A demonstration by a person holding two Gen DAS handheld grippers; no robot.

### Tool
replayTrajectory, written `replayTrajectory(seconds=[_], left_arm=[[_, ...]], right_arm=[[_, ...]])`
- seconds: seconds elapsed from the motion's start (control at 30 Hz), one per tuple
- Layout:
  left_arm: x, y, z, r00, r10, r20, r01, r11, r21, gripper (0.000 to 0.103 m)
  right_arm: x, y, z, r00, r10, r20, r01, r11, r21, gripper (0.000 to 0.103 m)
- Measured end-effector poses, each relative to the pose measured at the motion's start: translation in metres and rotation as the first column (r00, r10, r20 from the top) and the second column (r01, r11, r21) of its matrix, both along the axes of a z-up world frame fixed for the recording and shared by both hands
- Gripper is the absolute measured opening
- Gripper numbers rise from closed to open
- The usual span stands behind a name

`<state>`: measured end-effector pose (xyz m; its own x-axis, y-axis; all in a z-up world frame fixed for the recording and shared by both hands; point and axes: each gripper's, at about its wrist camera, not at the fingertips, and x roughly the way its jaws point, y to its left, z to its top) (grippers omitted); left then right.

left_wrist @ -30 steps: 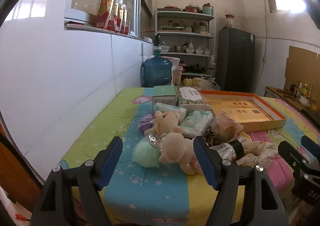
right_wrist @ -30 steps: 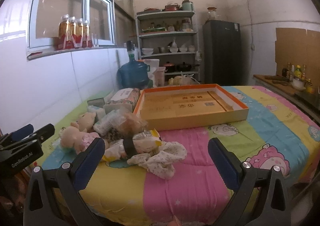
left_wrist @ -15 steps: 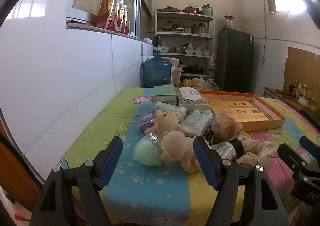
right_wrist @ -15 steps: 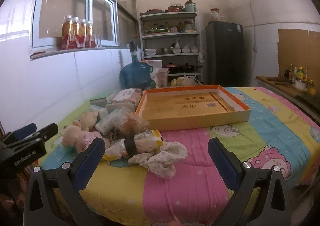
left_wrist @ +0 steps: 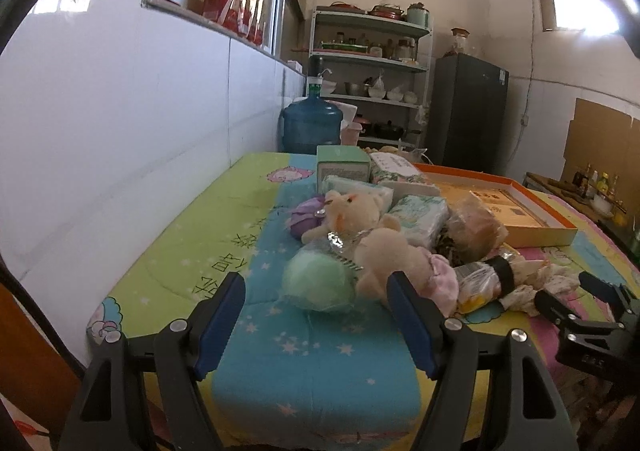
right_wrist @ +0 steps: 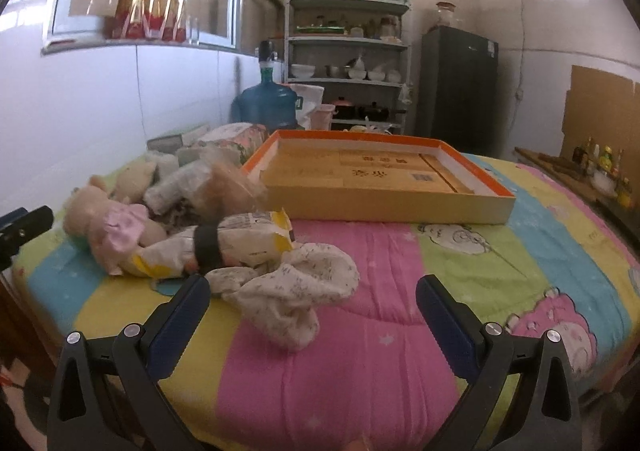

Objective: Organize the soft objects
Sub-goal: 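Grasp the beige teddy bear with the left tool while the right tool grasps the white lace cloth, then carry the teddy bear and lace cloth over the orange-rimmed tray with both tools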

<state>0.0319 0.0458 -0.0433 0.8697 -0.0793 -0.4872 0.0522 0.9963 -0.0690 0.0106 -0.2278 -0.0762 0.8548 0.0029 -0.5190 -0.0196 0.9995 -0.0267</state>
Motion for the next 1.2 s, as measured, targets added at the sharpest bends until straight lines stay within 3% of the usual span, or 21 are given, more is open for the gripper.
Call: replayTrajectory(seconds=[0.1, 0.13, 0.2, 0.23, 0.47, 0.67, 0.77, 0.93, 1.07, 1.2], left_arm=[[0.006, -0.003, -0.002, 1.0, -0.01, -0.007, 0.01, 1.0, 0.004, 0.073], [0.008, -0.005, -0.002, 1.0, -0.016, -0.008, 0.016, 1.0, 0.007, 0.073], [0.012, -0.01, -0.003, 1.0, -0.03, -0.007, 0.03, 1.0, 0.006, 0.073], [0.013, -0.013, -0.003, 0.999, -0.037, -0.007, 0.037, 0.999, 0.001, 0.073], [0.002, -0.036, -0.013, 0.995, -0.091, -0.036, 0.087, 0.992, -0.093, 0.073], [0.012, -0.051, -0.027, 0.994, -0.085, -0.065, 0.078, 0.992, -0.104, 0.069], [0.03, -0.05, -0.031, 0.994, -0.085, -0.071, 0.074, 0.987, -0.144, 0.061], [0.048, -0.049, -0.033, 0.99, -0.129, -0.06, 0.115, 0.973, -0.199, 0.034], [0.048, -0.051, -0.022, 0.987, -0.162, -0.017, 0.155, 0.969, -0.193, 0.028], [0.041, -0.045, 0.004, 0.983, -0.171, 0.061, 0.18, 0.962, -0.205, 0.028]], right_arm=[[0.01, -0.002, -0.008, 0.999, 0.024, -0.026, -0.023, 1.0, 0.018, 0.102], [0.013, -0.003, -0.01, 0.999, 0.041, -0.03, -0.04, 0.998, 0.039, 0.094], [0.015, -0.006, -0.012, 0.995, 0.092, -0.043, -0.088, 0.991, 0.101, 0.053], [0.017, -0.007, -0.012, 0.992, 0.112, -0.051, -0.106, 0.987, 0.118, 0.024], [0.009, -0.005, -0.006, 0.987, 0.158, -0.029, -0.153, 0.98, 0.129, 0.017], [0.007, -0.008, -0.006, 0.985, 0.172, -0.027, -0.166, 0.975, 0.148, 0.017], [0.006, -0.009, -0.006, 0.984, 0.177, -0.028, -0.17, 0.973, 0.153, 0.017], [0.008, -0.01, -0.004, 0.982, 0.189, -0.029, -0.183, 0.972, 0.15, 0.017], [0.011, -0.011, 0.005, 0.98, 0.199, -0.025, -0.193, 0.969, 0.156, 0.017], [0.025, -0.012, 0.033, 0.982, 0.189, 0.015, -0.189, 0.97, 0.155, 0.017]])
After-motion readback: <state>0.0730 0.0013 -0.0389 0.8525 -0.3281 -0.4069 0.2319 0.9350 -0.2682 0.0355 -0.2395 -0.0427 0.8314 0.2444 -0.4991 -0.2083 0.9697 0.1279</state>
